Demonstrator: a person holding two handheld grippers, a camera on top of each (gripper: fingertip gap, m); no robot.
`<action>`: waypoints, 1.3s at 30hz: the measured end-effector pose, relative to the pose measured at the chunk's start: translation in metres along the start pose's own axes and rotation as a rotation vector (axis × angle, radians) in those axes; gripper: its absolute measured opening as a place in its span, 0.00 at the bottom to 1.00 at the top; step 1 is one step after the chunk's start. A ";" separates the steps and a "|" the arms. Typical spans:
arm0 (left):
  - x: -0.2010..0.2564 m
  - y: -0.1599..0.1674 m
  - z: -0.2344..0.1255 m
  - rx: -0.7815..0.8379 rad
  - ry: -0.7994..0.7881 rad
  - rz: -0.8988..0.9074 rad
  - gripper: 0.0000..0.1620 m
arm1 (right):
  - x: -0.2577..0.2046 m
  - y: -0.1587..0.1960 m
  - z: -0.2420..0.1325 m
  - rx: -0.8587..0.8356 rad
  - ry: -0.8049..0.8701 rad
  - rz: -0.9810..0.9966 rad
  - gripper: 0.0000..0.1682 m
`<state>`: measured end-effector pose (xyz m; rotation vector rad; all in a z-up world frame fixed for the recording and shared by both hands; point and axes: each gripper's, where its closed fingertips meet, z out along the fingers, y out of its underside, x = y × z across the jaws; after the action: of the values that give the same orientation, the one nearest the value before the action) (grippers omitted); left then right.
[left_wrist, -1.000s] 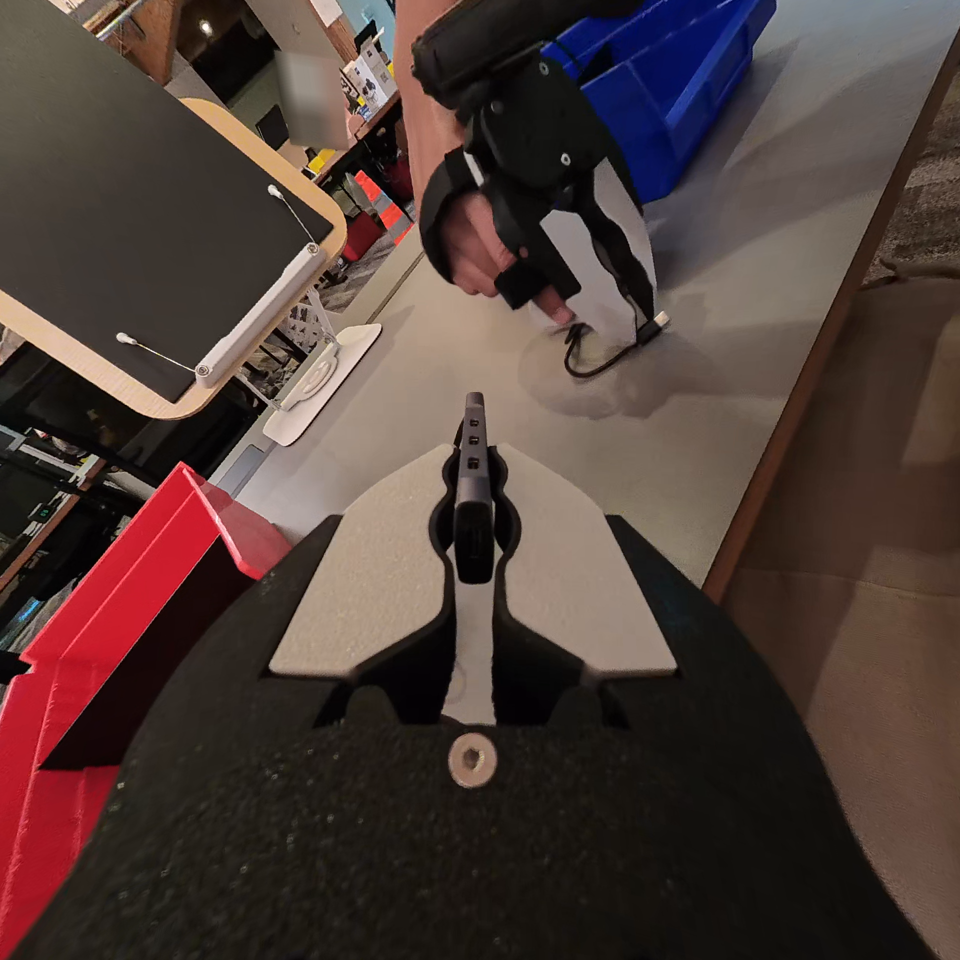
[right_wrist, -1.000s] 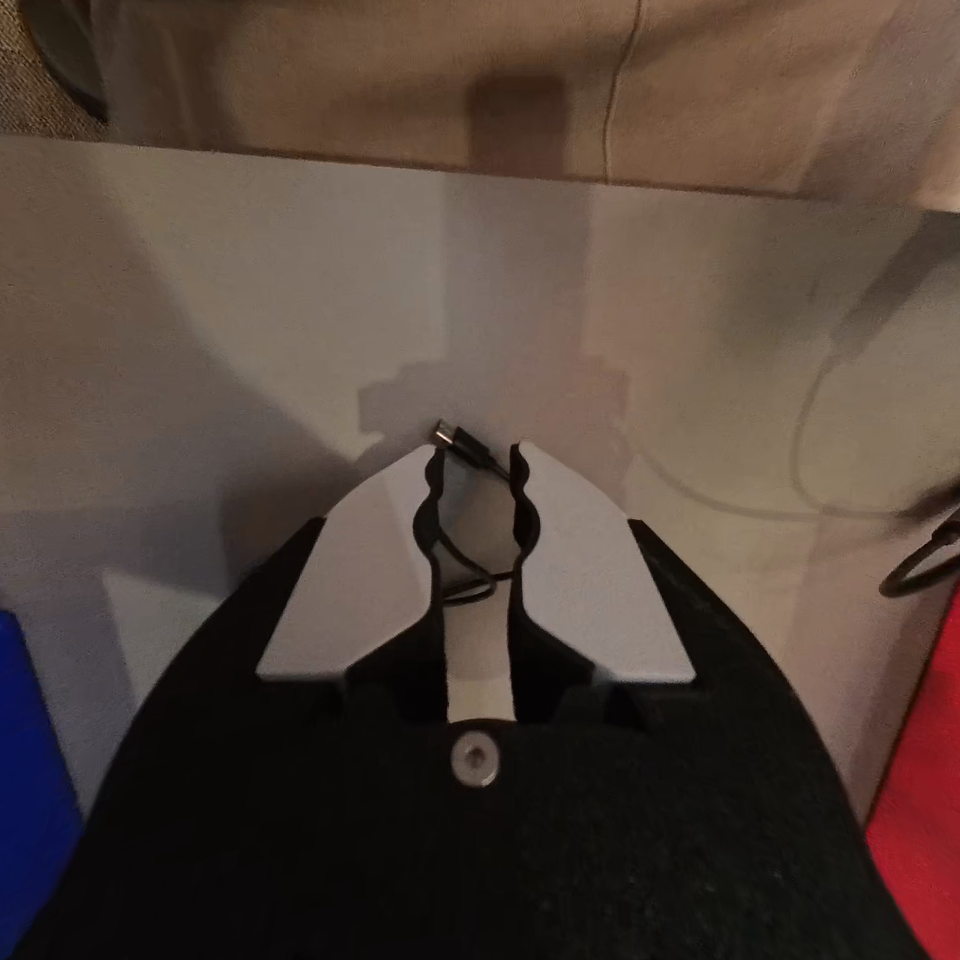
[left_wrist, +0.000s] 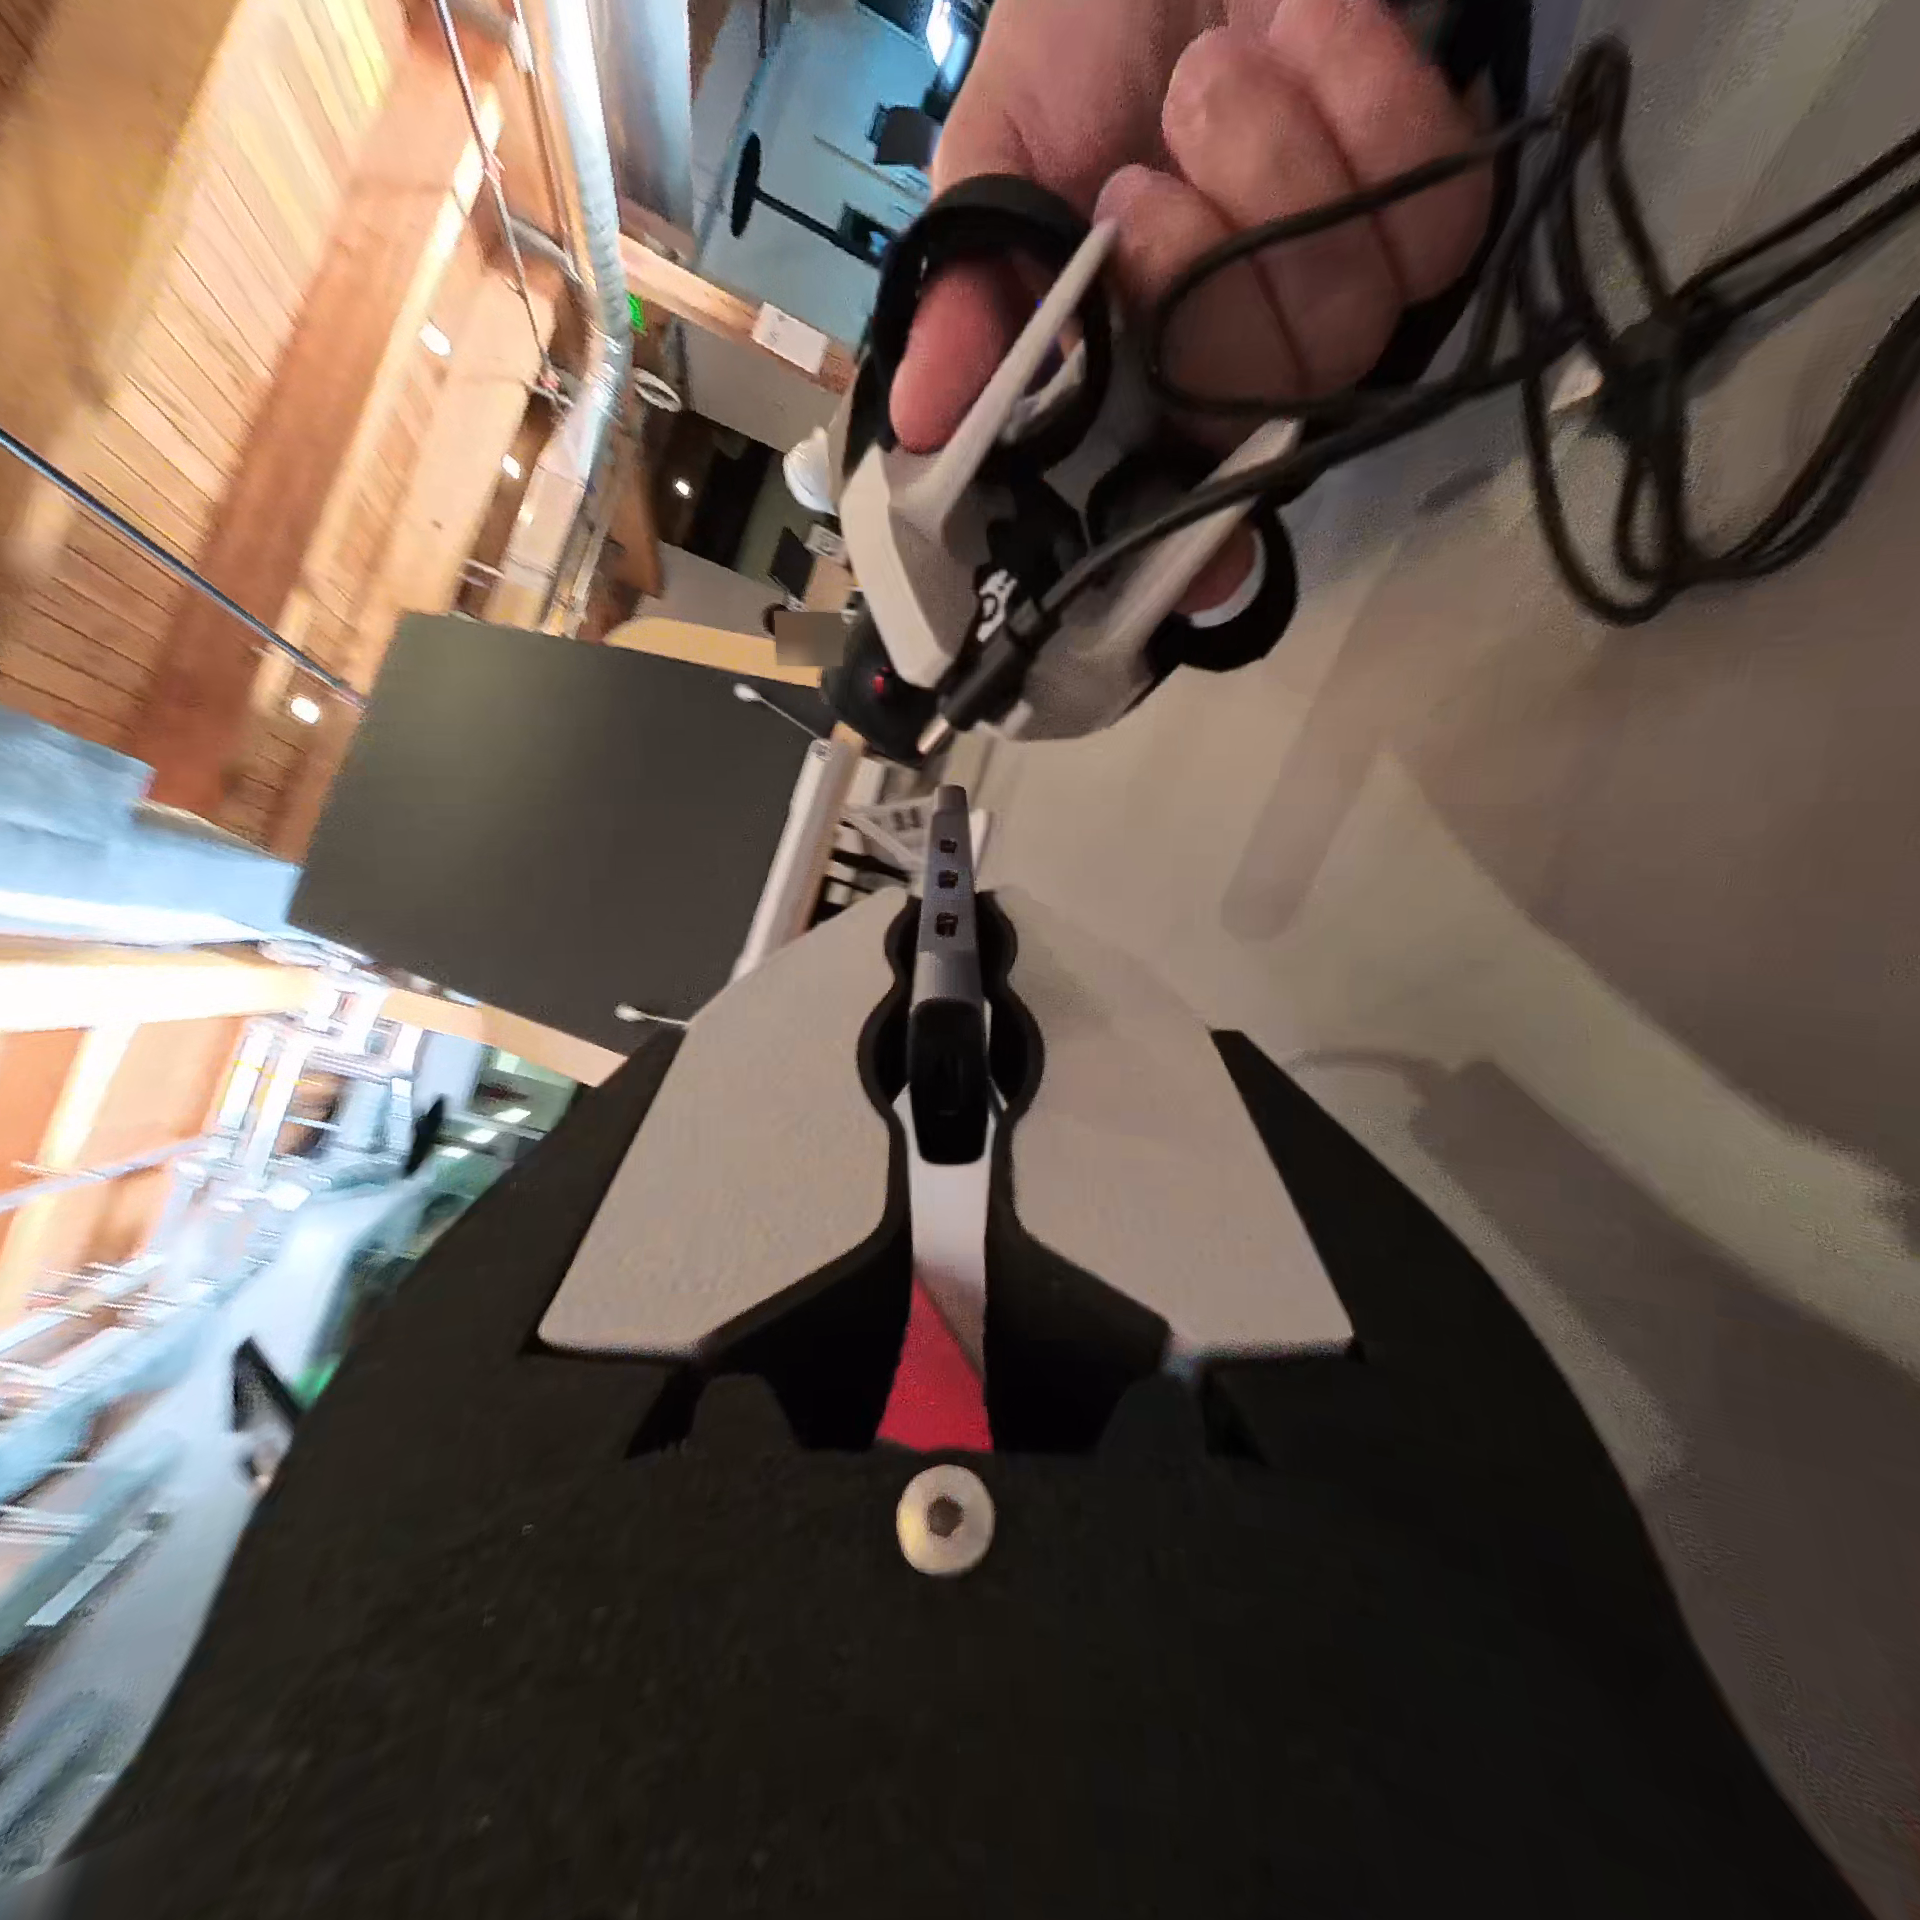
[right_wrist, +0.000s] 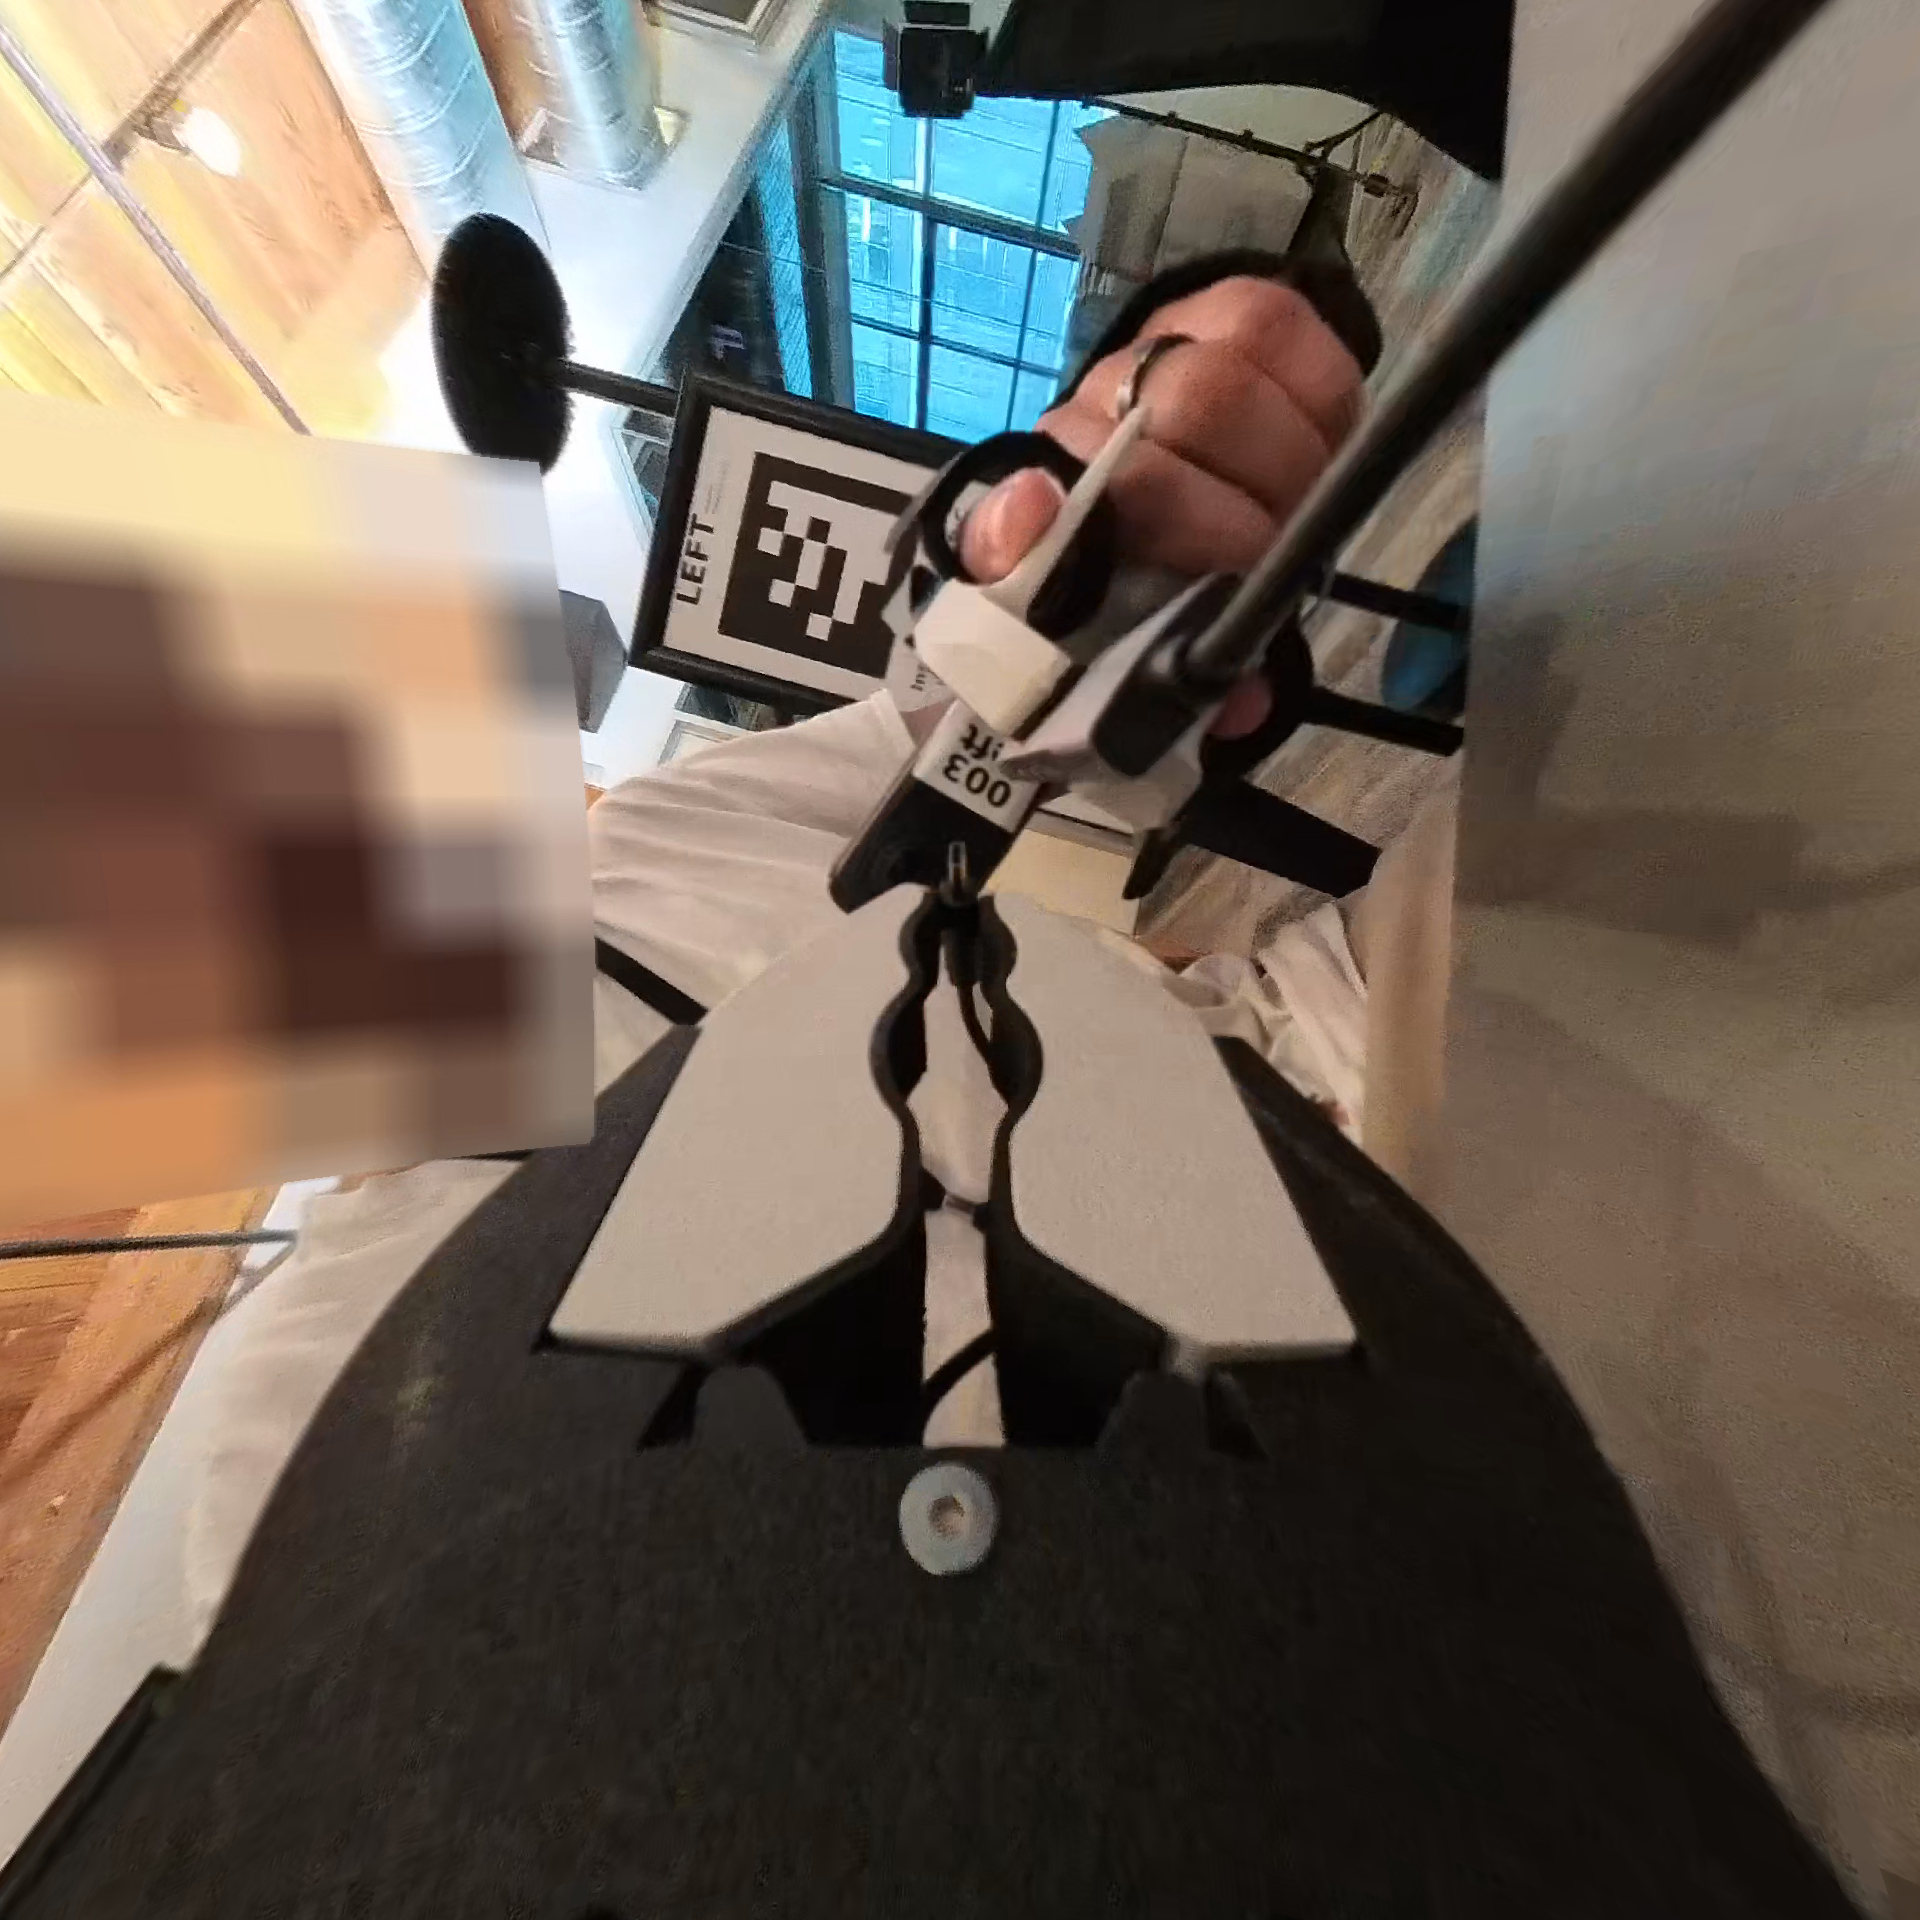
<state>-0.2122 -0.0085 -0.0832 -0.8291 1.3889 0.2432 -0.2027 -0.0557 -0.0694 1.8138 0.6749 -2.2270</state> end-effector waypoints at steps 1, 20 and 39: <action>-0.002 0.000 0.003 0.002 -0.014 0.036 0.06 | 0.001 -0.002 -0.001 0.014 0.001 -0.014 0.04; 0.013 0.035 0.019 -0.125 0.068 0.016 0.06 | 0.104 -0.026 -0.101 -0.024 1.090 -0.412 0.13; -0.008 0.045 -0.006 -0.165 0.064 -0.179 0.06 | 0.084 0.004 -0.084 0.808 1.893 -0.126 0.18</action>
<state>-0.2459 0.0225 -0.0920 -1.1000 1.3570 0.1959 -0.1468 -0.0097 -0.1636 3.9088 -0.1187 0.0600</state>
